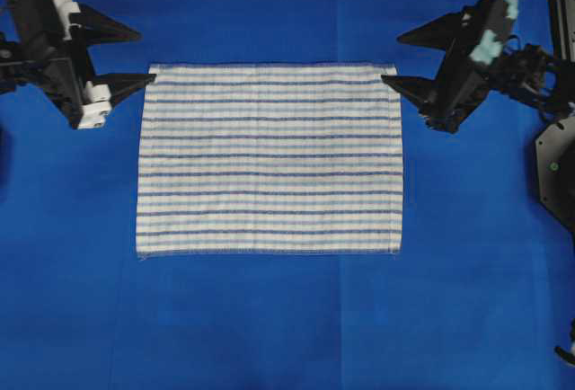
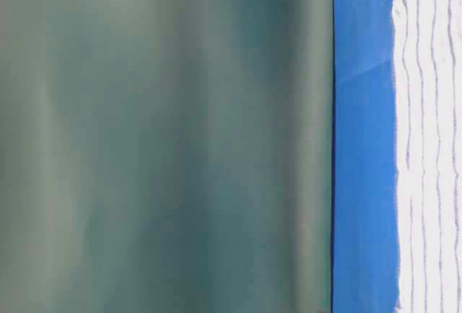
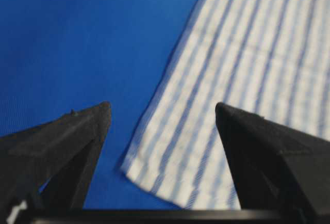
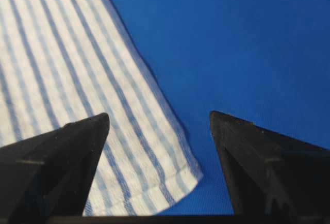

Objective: Fold the blue towel.
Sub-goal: 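Move both grippers to the towel's top corners and grasp them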

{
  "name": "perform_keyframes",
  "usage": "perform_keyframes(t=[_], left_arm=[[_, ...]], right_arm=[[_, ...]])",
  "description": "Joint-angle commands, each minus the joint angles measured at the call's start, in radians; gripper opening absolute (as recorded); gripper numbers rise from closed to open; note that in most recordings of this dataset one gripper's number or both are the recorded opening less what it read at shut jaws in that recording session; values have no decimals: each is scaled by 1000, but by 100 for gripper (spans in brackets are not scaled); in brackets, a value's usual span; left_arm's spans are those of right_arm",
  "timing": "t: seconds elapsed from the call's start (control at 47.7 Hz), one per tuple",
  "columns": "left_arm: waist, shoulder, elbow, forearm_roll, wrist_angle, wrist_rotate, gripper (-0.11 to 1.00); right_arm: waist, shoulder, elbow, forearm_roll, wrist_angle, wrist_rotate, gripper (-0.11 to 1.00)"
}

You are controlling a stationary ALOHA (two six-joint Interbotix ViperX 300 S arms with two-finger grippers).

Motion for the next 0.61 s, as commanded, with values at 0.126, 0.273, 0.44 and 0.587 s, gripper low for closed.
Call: perform_keyframes(t=[0.126,0.273,0.44,0.587], left_arm=[[14,199,-48,-3,-95,-3,78],[18,321,-69,-8,-138,-5,78],[31,390,-83,-8,-164,-6,77],[51,390,-83,-8,-164,-6,75]], right_arm=[[-3,123,-15,35,-64,-2,70],[-3,181,-14,52,-98,-2,70],[-5,245,-20,66,-135,-2,69],[-6,310,-32,98,-169,-3,64]])
